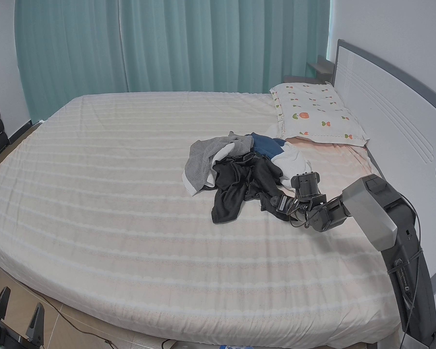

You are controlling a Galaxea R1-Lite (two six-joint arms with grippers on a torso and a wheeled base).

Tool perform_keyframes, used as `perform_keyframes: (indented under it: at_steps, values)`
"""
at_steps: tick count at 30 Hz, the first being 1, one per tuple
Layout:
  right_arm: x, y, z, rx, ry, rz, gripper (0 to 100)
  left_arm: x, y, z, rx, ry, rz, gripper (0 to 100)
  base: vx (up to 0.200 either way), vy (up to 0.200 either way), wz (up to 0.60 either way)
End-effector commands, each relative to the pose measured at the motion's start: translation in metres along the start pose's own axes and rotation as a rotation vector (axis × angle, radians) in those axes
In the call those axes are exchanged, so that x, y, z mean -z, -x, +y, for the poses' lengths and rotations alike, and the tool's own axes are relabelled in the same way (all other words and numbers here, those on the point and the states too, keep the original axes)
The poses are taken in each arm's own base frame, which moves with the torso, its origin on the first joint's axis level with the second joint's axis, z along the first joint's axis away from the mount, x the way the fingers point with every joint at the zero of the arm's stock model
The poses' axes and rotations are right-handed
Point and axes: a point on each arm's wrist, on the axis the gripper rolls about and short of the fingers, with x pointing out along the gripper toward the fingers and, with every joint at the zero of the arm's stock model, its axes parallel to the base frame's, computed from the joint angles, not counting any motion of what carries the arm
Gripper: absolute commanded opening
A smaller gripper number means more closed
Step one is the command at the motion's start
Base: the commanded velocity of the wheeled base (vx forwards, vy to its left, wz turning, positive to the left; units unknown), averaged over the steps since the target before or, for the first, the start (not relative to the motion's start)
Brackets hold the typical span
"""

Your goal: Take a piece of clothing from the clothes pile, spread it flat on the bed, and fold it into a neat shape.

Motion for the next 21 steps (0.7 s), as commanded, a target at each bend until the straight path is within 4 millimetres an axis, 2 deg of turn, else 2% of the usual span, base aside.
perform_keyframes:
  at_steps: [1, 5, 6, 15, 21]
  values:
    - [0.021, -0.016, -0.004, 0.009, 0.001, 0.028, 100, 0.004, -0.001, 0.000, -0.001, 0.001, 0.007, 100, 0.000, 0.000, 0.00]
    - [0.023, -0.017, -0.003, 0.005, 0.002, 0.026, 100, 0.004, -0.001, 0.000, -0.001, 0.001, 0.007, 100, 0.000, 0.000, 0.00]
    - [0.022, -0.017, -0.003, 0.003, 0.001, 0.022, 0, 0.004, -0.001, 0.000, -0.003, 0.001, 0.007, 100, 0.000, 0.000, 0.00]
    - [0.014, -0.011, 0.006, -0.051, -0.042, -0.033, 0, 0.004, -0.001, 0.000, -0.001, 0.001, 0.007, 100, 0.000, 0.000, 0.00]
    - [-0.002, 0.010, 0.010, -0.084, -0.052, -0.082, 0, 0.004, 0.000, 0.000, -0.001, 0.001, 0.006, 100, 0.000, 0.000, 0.00]
